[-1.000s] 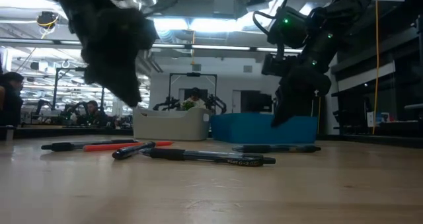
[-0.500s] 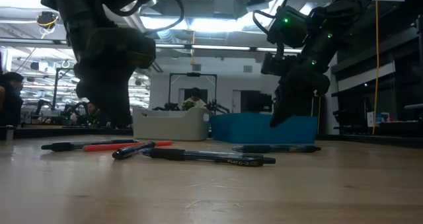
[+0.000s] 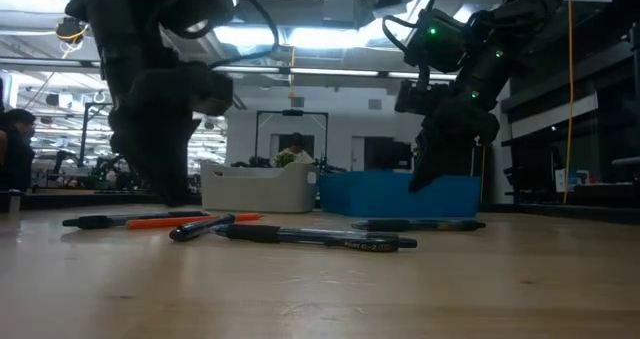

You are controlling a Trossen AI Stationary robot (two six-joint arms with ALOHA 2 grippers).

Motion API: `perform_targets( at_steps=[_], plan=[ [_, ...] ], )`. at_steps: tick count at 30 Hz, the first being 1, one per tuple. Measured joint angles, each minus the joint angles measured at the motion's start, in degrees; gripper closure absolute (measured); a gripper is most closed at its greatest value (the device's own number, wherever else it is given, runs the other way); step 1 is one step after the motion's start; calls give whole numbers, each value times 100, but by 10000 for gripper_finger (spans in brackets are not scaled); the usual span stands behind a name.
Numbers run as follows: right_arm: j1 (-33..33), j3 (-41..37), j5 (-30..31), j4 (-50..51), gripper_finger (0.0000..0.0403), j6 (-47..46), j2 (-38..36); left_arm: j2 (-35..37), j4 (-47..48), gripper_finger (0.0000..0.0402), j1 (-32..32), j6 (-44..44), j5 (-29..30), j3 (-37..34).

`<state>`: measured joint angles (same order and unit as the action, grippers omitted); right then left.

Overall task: Sort pens & pencils
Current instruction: Put the orange pencil into the blue bin

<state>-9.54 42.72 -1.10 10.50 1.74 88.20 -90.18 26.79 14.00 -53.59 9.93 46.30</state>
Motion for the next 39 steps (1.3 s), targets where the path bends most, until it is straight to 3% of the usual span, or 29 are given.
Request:
perform_targets(
  at_steps=[11,39],
  plan=[
    [0,0,0,7,320,4,0,-382,-58,310,-69,49,-52,18],
    [2,0,0,13,320,26,0,-397,-281,310,-573,615,-101,-4]
  ],
)
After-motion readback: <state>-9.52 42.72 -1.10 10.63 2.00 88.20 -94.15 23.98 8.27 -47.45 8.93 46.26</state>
